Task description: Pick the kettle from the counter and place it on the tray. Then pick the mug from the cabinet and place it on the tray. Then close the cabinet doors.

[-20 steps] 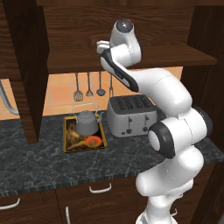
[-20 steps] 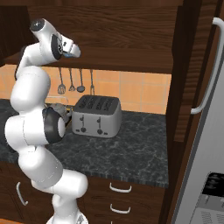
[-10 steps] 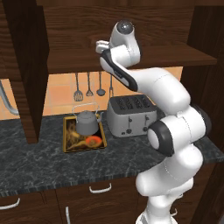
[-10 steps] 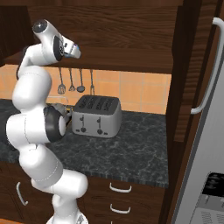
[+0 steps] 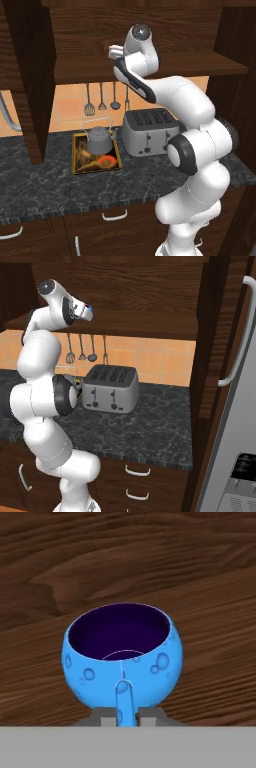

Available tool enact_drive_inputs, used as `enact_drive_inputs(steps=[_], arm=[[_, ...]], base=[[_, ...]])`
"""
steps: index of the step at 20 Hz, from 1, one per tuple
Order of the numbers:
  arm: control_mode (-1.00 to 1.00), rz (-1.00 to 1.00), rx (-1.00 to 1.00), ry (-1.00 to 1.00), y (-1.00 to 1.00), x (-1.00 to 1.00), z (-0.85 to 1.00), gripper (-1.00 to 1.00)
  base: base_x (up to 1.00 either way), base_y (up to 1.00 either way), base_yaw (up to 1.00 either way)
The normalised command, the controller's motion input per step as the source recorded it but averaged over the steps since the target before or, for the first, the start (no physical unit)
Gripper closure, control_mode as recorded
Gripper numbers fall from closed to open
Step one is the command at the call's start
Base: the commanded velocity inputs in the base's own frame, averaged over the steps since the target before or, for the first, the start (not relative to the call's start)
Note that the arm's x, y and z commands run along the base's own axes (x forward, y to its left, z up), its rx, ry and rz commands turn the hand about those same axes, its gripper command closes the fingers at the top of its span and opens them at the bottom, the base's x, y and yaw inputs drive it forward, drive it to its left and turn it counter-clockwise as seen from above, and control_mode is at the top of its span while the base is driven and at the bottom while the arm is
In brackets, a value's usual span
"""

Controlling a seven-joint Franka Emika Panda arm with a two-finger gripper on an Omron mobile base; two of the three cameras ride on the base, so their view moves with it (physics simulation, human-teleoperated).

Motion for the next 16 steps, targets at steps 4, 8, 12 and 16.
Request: enact_drive_inputs(steps=[4,8,12,16], arm=[[-1.00,0.03,0.02,-0.09,0.00,-0.49,0.04,1.00],[-1.00,0.15,0.07,0.00,0.01,-0.83,0.01,1.00],[-1.00,0.37,0.06,-0.01,0.00,-0.98,0.00,1.00],[-1.00,0.47,0.02,0.00,0.01,-1.00,-0.08,1.00]], base=[[0.00,0.00,0.00],[0.00,0.00,0.00],[0.00,0.00,0.00],[0.00,0.00,0.00]])
